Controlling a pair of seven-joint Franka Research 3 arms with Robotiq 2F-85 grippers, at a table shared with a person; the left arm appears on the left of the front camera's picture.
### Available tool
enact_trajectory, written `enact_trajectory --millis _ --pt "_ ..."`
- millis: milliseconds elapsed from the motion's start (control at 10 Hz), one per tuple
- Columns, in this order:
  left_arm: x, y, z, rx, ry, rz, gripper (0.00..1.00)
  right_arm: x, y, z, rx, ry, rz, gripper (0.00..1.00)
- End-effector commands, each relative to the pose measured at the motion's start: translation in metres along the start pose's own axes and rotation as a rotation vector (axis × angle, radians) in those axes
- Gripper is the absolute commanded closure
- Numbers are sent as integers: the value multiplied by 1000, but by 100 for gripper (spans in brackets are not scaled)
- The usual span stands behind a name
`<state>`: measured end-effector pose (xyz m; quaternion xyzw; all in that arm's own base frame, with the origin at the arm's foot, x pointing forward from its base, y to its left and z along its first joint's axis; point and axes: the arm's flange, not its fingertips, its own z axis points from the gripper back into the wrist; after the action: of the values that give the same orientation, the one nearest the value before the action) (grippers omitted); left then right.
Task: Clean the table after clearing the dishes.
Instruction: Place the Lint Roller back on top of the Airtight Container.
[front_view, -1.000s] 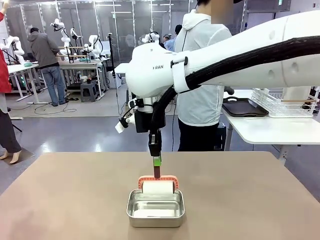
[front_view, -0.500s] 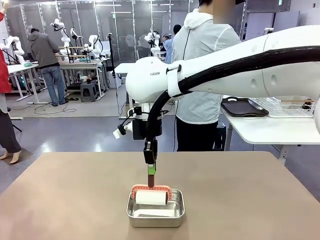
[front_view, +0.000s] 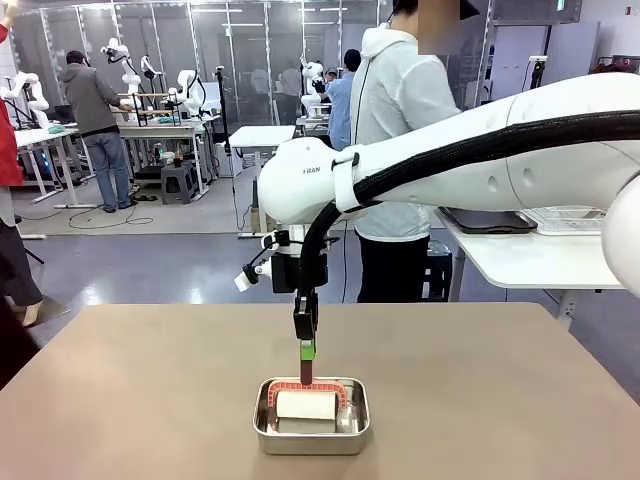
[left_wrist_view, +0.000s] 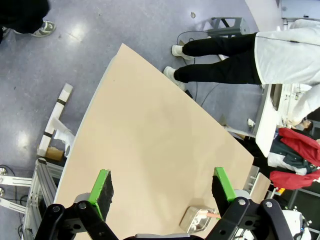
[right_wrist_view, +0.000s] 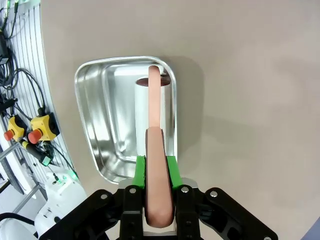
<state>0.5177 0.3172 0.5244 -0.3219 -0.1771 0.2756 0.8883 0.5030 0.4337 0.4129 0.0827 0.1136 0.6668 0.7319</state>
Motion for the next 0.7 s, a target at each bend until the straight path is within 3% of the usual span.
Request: enact_trajectory --millis 0,300,400,600 --pt "-6 1 2 1 -11 -9 0 -10 -6 -13 -1 -38 16 79" --pt "-6 1 2 1 -11 -9 0 -9 -4 -11 -6 -11 28 79" --pt "-6 1 2 1 -11 -9 0 -9 -3 -10 3 -4 28 74" --pt "-6 1 2 1 -11 -9 0 -10 0 -5 0 -22 23 52"
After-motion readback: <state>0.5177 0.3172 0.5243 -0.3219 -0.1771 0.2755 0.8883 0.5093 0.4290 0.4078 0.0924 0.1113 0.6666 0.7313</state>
